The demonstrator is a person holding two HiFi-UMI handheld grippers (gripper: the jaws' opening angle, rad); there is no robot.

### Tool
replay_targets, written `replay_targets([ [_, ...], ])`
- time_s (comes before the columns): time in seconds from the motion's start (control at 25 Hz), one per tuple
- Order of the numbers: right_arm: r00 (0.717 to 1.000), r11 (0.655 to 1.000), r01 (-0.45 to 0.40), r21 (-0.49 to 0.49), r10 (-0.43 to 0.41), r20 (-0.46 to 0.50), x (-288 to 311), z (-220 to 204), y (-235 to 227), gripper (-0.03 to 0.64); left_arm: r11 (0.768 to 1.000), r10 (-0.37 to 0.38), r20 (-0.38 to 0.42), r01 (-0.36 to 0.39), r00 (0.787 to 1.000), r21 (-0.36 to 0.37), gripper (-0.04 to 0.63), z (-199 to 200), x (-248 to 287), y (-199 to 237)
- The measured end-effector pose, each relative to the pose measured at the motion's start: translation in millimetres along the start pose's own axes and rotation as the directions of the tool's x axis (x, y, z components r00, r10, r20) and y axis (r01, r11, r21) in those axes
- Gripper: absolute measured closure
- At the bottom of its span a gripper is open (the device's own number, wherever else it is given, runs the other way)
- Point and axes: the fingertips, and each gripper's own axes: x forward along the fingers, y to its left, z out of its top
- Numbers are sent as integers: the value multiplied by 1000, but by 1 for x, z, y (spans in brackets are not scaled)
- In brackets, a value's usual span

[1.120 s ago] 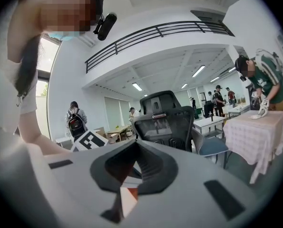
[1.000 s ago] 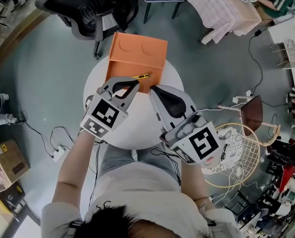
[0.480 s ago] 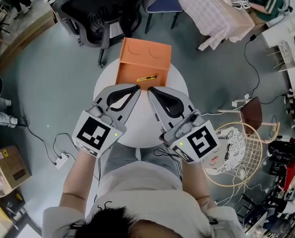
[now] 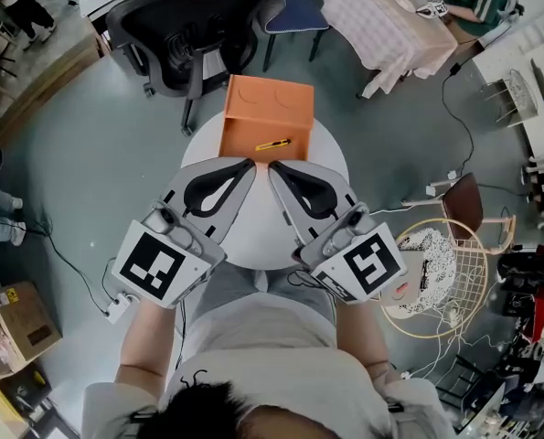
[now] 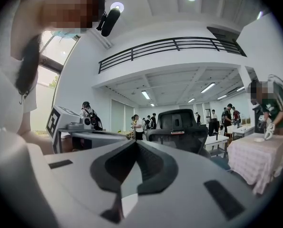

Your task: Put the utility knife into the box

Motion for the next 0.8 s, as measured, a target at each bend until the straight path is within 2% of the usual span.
replay_targets([
  [0.08,1000,1000,2,-12,-2,2,1,3,3,609,1000,1,34,-1,999,11,587,6,-4,-1],
  [0.44,1000,999,-15,-43,15,18,8,14,19,611,1000,1,65,0,998,-2,586,15,-20,0],
  [0.64,1000,998,-16,-54,16,11,10,17,20,609,1000,-13,77,12,997,1,586,18,-20,-1],
  [0.8,1000,998,-11,-58,11,6,8,17,18,610,1000,-24,56,24,998,-5,586,14,-16,-4],
])
